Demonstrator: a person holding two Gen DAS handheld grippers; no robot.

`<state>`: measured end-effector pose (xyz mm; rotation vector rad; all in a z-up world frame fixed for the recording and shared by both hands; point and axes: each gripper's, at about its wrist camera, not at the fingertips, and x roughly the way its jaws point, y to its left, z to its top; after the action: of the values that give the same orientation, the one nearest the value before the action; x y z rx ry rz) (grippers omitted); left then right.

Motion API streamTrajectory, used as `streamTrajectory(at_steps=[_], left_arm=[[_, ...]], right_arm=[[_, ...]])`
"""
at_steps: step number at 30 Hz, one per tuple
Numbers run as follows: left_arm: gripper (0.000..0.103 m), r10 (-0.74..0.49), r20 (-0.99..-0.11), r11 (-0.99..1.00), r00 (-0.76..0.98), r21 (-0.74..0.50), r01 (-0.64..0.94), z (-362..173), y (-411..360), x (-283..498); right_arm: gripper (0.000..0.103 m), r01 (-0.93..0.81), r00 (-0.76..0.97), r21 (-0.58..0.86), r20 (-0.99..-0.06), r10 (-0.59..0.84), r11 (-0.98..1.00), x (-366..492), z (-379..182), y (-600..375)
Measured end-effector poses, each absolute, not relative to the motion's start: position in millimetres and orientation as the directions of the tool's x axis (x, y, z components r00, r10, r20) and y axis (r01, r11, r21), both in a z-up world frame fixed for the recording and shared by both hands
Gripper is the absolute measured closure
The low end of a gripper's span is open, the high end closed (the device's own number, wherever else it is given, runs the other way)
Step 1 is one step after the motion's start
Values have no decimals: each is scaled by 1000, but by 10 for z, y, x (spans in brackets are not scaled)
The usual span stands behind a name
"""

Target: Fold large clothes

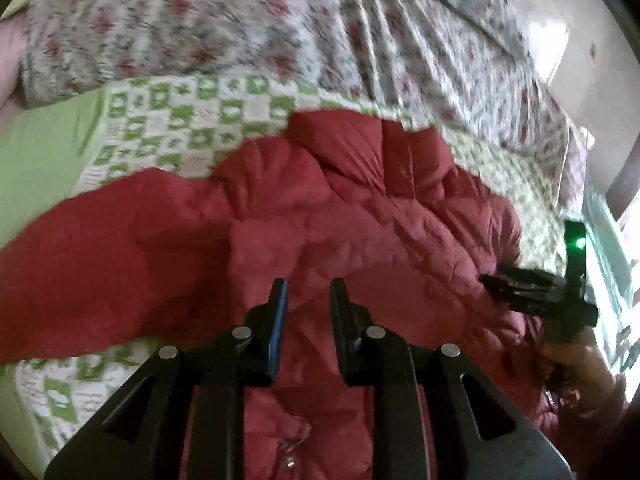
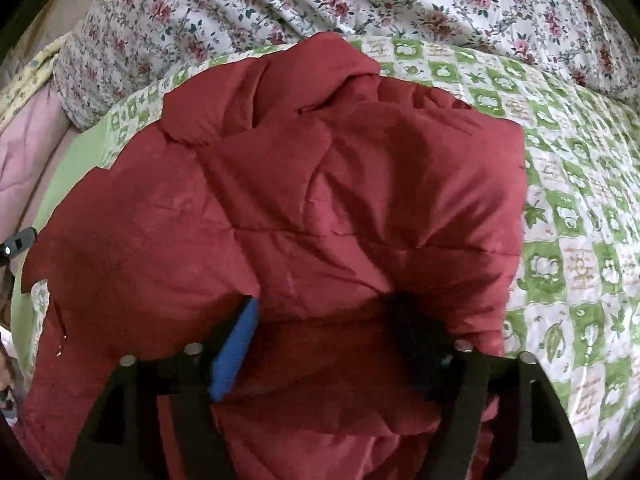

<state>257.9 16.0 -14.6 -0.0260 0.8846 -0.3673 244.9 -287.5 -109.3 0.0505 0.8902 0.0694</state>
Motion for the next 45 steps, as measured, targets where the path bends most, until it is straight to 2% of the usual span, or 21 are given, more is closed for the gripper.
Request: streamTrajectory(at_steps=[4,7,14,19,26,28,30,32,45], left_arm=[[84,-242,-838,954,489,-114,277,-593,-10,2777],[84,-252,-845,955,472,-140,259,-772,49,2860],[84,-242,-855,959,459,-139,248,-785,38,2913],[84,-251,-856,959,451,-156,237,-809,62,2923],[84,-283,-838,956,466,-204,212,-675,173,2782],[78,-282,-832,957,478,-210,198,-606,254,2703],[67,-298,-820,954,489,-238,181,-542,359,2645],[53,-323,-799,946,506,-292,143,-467,555,2573],[52,-272,-787,922,554,-378,-85,-579,1471,2253]], right_arm=[[11,-38,634,54,-771,66,998,2463,-1104,-2828],[0,-65,630,85,-769,107,994,2463,-1126,-2826],[0,-35,628,49,-776,60,998,2446,-1114,-2764],[0,-35,630,108,-769,106,994,2427,-1140,-2849],[0,-46,599,42,-798,62,998,2424,-1029,-2771],[0,-48,645,80,-758,92,996,2273,-907,-2802],[0,-57,669,118,-733,126,991,2161,-821,-2819],[0,-58,679,143,-720,144,988,2064,-743,-2834],[0,-14,688,193,-710,150,981,1634,-555,-2900]])
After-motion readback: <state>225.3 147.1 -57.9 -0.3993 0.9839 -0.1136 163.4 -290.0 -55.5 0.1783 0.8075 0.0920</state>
